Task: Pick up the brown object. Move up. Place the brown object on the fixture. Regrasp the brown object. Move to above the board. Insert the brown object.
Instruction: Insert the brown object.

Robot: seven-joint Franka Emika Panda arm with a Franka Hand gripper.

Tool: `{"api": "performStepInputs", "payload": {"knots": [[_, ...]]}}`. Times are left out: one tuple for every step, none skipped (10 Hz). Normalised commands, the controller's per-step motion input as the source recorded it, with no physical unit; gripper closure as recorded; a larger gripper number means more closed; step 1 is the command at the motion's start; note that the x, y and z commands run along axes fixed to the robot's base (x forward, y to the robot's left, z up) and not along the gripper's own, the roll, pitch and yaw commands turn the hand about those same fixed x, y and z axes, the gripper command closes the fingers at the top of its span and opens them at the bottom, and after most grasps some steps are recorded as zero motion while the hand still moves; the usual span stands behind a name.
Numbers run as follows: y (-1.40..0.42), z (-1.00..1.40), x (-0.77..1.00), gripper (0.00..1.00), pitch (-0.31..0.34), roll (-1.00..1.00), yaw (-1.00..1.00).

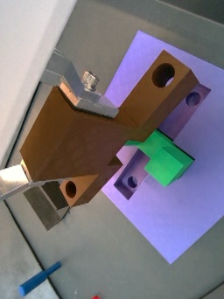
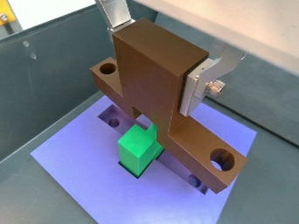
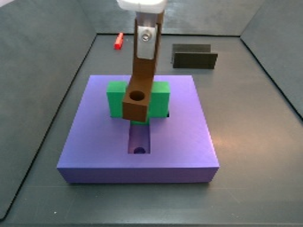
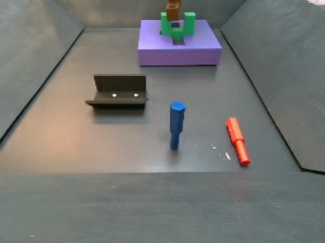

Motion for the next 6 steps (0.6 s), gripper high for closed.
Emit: {"api": "performStepInputs", "payload": {"knots": [[0.00,-0.36,0.00,1.00,-0.159,-0.14,0.09],[0.00,-0.16,-0.11,1.00,-0.267,-0.21,0.09],[0.00,-0.15,0.00,1.00,-0.234,-0.14,0.00],[0.00,0.00,-0.01,1.00,-0.179,-0.07,0.06],[0.00,0.00,-0.03,1.00,-0.110,0.00,0.12],[0.00,0.00,-0.04,1.00,-0.099,0.00,0.17]]}}
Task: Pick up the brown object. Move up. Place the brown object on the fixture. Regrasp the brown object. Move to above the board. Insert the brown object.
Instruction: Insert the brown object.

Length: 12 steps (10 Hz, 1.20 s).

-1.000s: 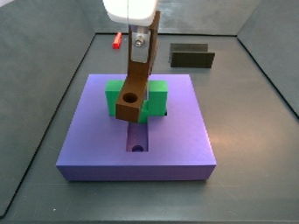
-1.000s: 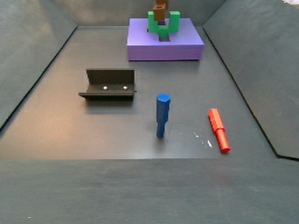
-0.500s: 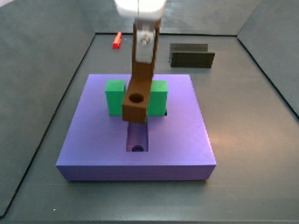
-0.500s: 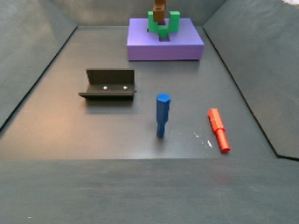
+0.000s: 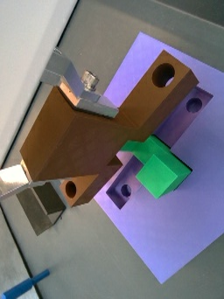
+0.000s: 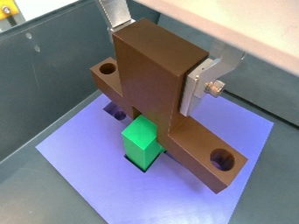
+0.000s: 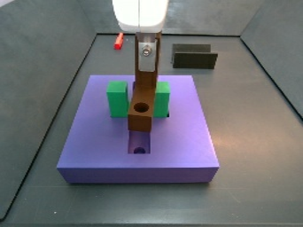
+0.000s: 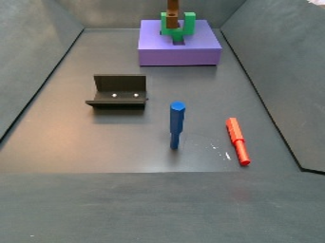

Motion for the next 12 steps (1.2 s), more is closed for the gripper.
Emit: {"api": "performStepInputs", "payload": {"knots": [[0.00,-0.04,-0.15,1.00,-0.113,0.08,0.21],[0.00,-0.06,-0.28,1.00,-0.106,0.16,0.24],[-0.03,-0.02,-0.29,1.00,-0.096,0.18,0.23],[-0.08,-0.03,-0.23,1.00,-0.067,0.14,0.11],[-0.15,-0.07,0.03,1.00,-0.026,0.06,0.05],[-0.10,-0.14,0.24,1.00,0.000,0.02,0.00],[0.00,-0.13,0.17,1.00,0.000,0.00,0.00],[0.01,-0.16,0.00,1.00,-0.009,0.00,0.00],[0.09,-0.17,-0.01,1.00,-0.017,0.00,0.00],[0.09,-0.18,0.00,1.00,-0.010,0.00,0.00],[0.02,-0.20,0.00,1.00,-0.020,0.00,0.00],[0.00,-0.26,0.20,1.00,-0.026,-0.01,0.00]]}}
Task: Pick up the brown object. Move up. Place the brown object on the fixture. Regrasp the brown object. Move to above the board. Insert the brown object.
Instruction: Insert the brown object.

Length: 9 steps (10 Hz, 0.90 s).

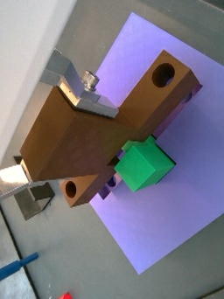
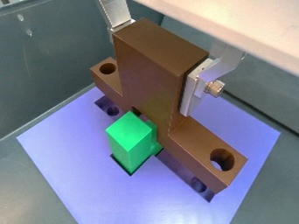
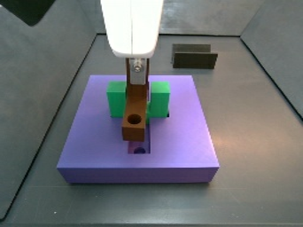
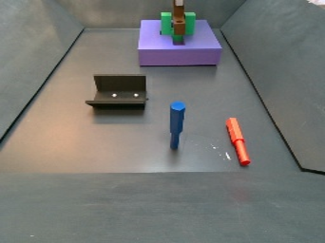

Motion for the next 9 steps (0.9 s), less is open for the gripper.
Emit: {"api": "performStepInputs", "payload": {"knots": [[0.02,-0.34,0.17,1.00,-0.013,-0.01,0.00],[0.15,-0.39,0.00,1.00,-0.029,0.00,0.00],[0.19,-0.38,0.00,1.00,-0.037,-0.01,0.00],[0.20,-0.31,-0.13,1.00,-0.046,-0.01,0.00],[0.00,-0.13,0.00,1.00,-0.024,-0.04,0.00],[-0.04,-0.04,0.00,1.00,-0.017,-0.07,-0.01],[-0.04,-0.06,-0.09,1.00,-0.030,-0.03,0.00],[-0.03,-0.15,-0.13,1.00,-0.063,-0.06,0.00],[0.00,-0.02,-0.31,1.00,-0.076,-0.07,0.00]]}}
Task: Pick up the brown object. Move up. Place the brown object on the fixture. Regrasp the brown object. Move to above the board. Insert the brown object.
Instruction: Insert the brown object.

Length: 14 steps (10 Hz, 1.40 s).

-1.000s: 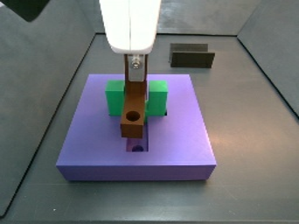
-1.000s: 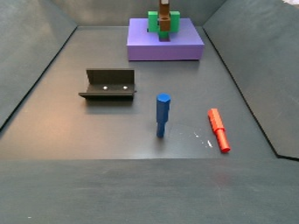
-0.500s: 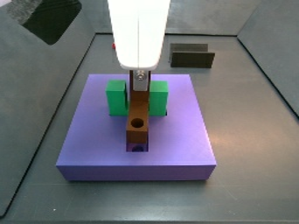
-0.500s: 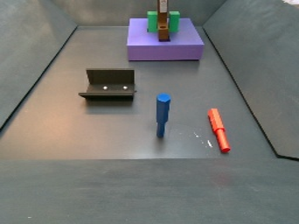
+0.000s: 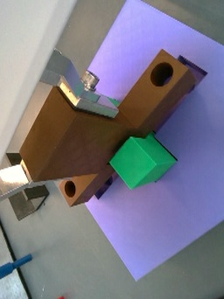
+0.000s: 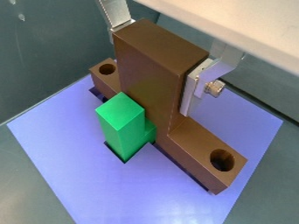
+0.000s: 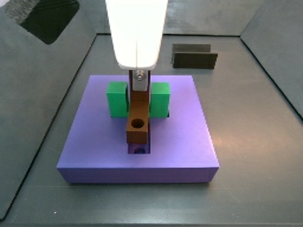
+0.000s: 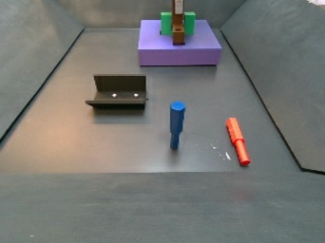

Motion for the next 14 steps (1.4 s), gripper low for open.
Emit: {"api": "performStepInputs", "payload": {"knots": [[-0.11,0.01,-0.23,1.00,-0.044,-0.02,0.00],[-0.17,0.00,0.00,1.00,-0.029,-0.01,0.00],[-0.23,0.00,0.11,1.00,0.000,0.00,0.00],[-0.17,-0.01,0.39,1.00,0.000,0.00,0.01],[-0.09,-0.03,0.27,1.00,0.016,0.00,0.00],[0.00,-0.17,0.13,1.00,0.006,0.01,0.00],[0.01,-0.23,0.04,1.00,0.000,0.03,0.00],[0.04,-0.23,0.00,1.00,0.000,0.03,0.00],[0.07,-0.22,0.00,1.00,0.000,0.03,0.00],[0.10,-0.17,-0.16,1.00,0.000,0.08,0.00],[0.13,-0.20,-0.15,1.00,0.000,0.10,0.00],[0.13,-0.16,-0.16,1.00,0.000,0.09,0.00],[0.13,-0.19,-0.29,1.00,-0.001,0.04,0.00],[0.00,-0.16,-0.18,1.00,-0.004,0.00,0.00]]}}
